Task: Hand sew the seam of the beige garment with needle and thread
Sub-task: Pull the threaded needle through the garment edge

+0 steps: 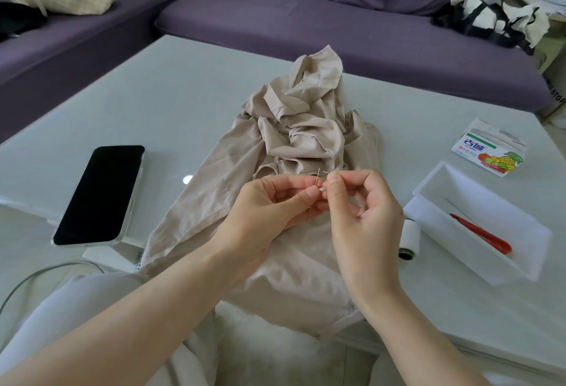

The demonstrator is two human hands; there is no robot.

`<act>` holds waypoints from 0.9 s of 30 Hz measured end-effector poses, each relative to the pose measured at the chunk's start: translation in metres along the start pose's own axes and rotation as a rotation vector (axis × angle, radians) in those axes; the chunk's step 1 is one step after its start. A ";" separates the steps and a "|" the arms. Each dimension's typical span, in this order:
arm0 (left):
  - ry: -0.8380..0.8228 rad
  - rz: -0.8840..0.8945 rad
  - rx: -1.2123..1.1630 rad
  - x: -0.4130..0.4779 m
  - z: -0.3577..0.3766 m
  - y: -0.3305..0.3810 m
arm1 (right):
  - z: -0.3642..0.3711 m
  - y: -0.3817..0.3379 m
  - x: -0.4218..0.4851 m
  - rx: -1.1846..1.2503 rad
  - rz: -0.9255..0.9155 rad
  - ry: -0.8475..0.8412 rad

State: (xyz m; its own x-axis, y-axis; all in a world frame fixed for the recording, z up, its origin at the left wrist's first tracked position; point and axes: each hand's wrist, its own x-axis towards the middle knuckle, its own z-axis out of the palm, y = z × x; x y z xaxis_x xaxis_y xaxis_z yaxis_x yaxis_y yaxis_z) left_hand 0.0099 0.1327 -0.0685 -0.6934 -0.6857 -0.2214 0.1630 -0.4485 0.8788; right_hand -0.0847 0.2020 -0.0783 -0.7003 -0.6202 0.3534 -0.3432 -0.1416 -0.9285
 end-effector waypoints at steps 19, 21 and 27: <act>0.020 0.011 0.010 0.000 -0.001 -0.001 | 0.000 -0.002 -0.001 -0.041 -0.083 -0.013; 0.017 0.014 0.024 0.000 -0.001 -0.001 | 0.000 -0.001 -0.001 -0.044 -0.085 -0.016; 0.010 0.015 0.041 -0.001 -0.001 0.000 | 0.000 -0.001 -0.001 -0.056 -0.096 -0.017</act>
State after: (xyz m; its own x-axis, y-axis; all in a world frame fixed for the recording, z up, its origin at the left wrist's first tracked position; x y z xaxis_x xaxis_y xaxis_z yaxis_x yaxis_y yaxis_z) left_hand 0.0112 0.1332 -0.0689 -0.6837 -0.6983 -0.2120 0.1442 -0.4140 0.8988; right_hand -0.0842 0.2028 -0.0775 -0.6522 -0.6185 0.4383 -0.4432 -0.1580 -0.8824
